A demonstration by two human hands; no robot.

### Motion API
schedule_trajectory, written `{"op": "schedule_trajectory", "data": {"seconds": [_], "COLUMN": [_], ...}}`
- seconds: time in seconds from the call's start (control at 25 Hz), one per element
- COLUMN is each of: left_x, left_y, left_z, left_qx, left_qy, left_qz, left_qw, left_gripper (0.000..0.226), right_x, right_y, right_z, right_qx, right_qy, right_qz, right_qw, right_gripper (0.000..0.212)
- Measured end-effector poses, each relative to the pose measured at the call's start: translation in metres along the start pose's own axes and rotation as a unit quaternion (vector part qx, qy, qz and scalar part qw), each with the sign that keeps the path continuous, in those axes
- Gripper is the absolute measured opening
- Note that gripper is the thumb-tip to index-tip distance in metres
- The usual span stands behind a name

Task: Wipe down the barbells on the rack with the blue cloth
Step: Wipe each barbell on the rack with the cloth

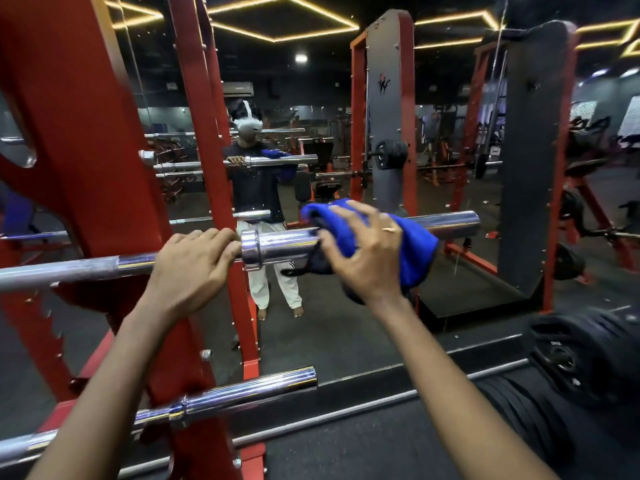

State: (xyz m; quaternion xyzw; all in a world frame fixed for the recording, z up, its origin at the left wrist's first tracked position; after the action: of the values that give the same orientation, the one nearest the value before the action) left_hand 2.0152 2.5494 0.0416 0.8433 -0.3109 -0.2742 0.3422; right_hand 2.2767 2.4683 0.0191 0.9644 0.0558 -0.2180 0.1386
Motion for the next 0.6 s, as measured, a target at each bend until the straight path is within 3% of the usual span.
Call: {"op": "schedule_trajectory", "data": {"seconds": [0.12, 0.24, 0.44, 0.52, 0.6], "left_x": [0.009, 0.014, 0.015, 0.016, 0.016], "left_y": [-0.017, -0.028, -0.034, -0.035, -0.033], "left_z": [0.022, 0.027, 0.023, 0.025, 0.025], "left_qx": [0.049, 0.082, 0.129, 0.144, 0.147], "left_qy": [-0.027, -0.013, 0.014, 0.019, 0.020], "left_qz": [-0.052, -0.044, -0.027, -0.038, -0.029], "left_qw": [0.997, 0.996, 0.991, 0.989, 0.988], "left_gripper": [0.056, 0.064, 0.059, 0.059, 0.059], "right_x": [0.058, 0.056, -0.038, -0.034, 0.007], "right_y": [0.019, 0.019, -0.020, -0.020, -0.008], "right_z": [-0.026, -0.031, 0.022, 0.028, 0.017], "right_qx": [0.067, 0.074, -0.026, -0.042, 0.000], "right_qy": [-0.137, -0.203, -0.025, 0.030, 0.031], "right_qz": [0.029, 0.045, -0.002, -0.009, 0.010], "right_qw": [0.988, 0.975, 0.999, 0.999, 0.999], "right_gripper": [0.040, 0.042, 0.042, 0.045, 0.045]}}
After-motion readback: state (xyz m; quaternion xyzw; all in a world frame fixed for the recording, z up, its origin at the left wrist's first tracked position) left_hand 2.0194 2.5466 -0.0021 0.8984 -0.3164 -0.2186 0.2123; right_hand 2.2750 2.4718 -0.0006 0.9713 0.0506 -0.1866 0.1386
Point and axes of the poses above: each hand's wrist, its own z-axis away from the middle knuckle, its own y-axis out of the back of the hand, x = y × z, the point moved 3 cm from there along -z, towards the middle knuckle, and after that the axes turned 13 degrees about -y, right-handed, at the moved point
